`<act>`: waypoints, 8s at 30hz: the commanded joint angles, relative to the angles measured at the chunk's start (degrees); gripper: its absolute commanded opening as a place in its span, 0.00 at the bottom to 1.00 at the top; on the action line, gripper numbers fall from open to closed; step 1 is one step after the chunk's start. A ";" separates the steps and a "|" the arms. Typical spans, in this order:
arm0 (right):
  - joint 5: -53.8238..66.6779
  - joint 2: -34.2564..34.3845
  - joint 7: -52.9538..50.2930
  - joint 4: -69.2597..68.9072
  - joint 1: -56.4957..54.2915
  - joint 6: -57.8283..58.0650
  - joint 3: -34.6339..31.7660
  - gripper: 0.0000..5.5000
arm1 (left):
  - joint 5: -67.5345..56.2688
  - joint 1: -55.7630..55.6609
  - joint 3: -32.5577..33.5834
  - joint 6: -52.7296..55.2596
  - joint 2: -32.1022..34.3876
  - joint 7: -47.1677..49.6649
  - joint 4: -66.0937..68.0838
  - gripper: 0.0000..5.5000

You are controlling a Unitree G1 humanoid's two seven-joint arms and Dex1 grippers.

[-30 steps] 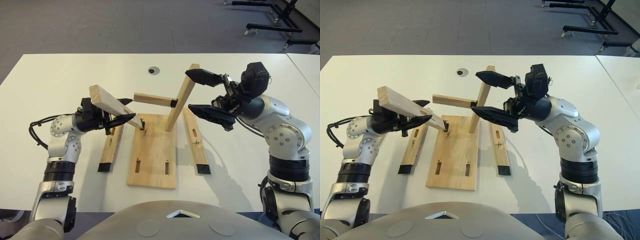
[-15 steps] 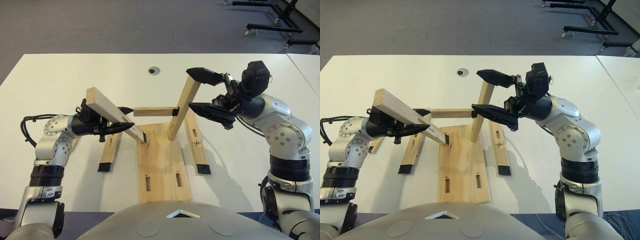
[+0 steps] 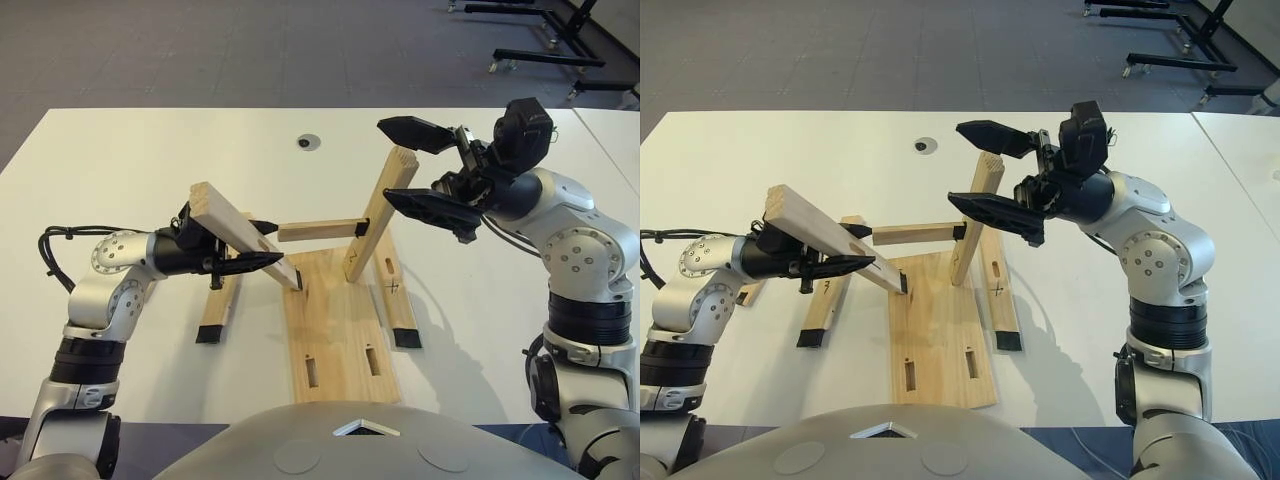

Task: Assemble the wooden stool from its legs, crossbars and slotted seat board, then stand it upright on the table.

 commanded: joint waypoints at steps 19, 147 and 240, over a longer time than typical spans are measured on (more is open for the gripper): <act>-1.17 0.48 0.92 1.34 0.59 1.50 2.19 0.97 | 1.44 -1.91 -3.94 7.24 3.41 0.09 3.45 0.37; -66.85 -7.72 8.35 5.83 -13.63 -38.50 45.38 0.97 | 8.44 -14.77 -15.79 10.53 5.72 -1.96 10.03 0.37; -31.51 -14.92 12.13 10.94 1.60 -16.80 4.34 0.98 | 5.07 -2.70 2.09 -12.55 -1.52 -1.12 10.10 0.73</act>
